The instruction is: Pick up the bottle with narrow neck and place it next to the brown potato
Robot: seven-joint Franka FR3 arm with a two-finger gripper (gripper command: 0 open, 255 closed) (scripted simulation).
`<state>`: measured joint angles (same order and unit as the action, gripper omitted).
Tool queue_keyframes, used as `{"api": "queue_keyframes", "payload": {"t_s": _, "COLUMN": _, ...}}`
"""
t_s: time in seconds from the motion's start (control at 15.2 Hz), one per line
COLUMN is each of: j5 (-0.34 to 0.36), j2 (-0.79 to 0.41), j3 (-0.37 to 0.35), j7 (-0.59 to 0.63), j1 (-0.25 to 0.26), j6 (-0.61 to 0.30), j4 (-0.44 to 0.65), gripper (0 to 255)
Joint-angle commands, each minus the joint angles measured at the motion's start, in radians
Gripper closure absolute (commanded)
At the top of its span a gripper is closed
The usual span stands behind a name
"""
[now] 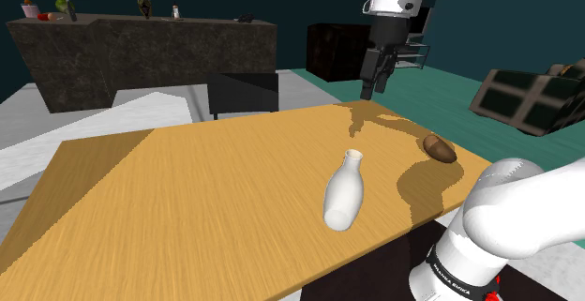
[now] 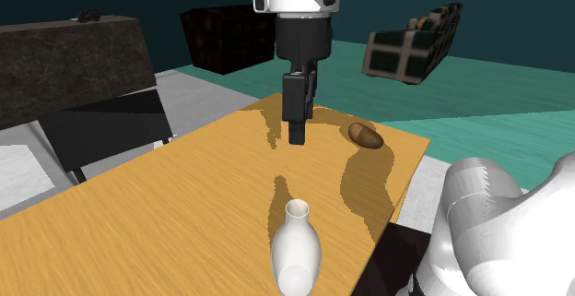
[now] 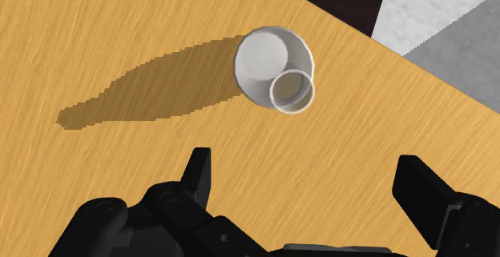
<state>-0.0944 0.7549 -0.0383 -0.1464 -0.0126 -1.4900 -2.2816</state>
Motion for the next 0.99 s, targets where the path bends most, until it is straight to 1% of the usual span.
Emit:
{"api": "queue_keyframes", "payload": {"t_s": 0.0, "j5": 0.0, "j2": 0.0, "j3": 0.0, "j7": 0.0, "j1": 0.0, "j6": 0.0, "j4": 0.0, "gripper": 0}}
{"api": "queue_keyframes", "payload": {"t_s": 0.4, "j5": -0.017, "j2": 0.057, "j3": -0.056, "j7": 0.059, "j1": -0.001, "j6": -0.188, "j4": -0.233, "gripper": 0}}
{"api": "queue_keyframes", "payload": {"t_s": 0.73, "j5": -0.038, "j2": 0.064, "j3": -0.109, "j7": 0.111, "j1": 0.004, "j6": -0.358, "j4": -0.401, "gripper": 0}}
{"api": "queue_keyframes", "payload": {"t_s": 0.79, "j5": -0.038, "j2": 0.064, "j3": -0.109, "j7": 0.111, "j1": 0.004, "j6": -0.358, "j4": -0.401, "gripper": 0}}
{"api": "queue_keyframes", "payload": {"t_s": 0.92, "j5": -0.042, "j2": 0.061, "j3": -0.112, "j7": 0.111, "j1": 0.005, "j6": -0.387, "j4": -0.426, "gripper": 0}}
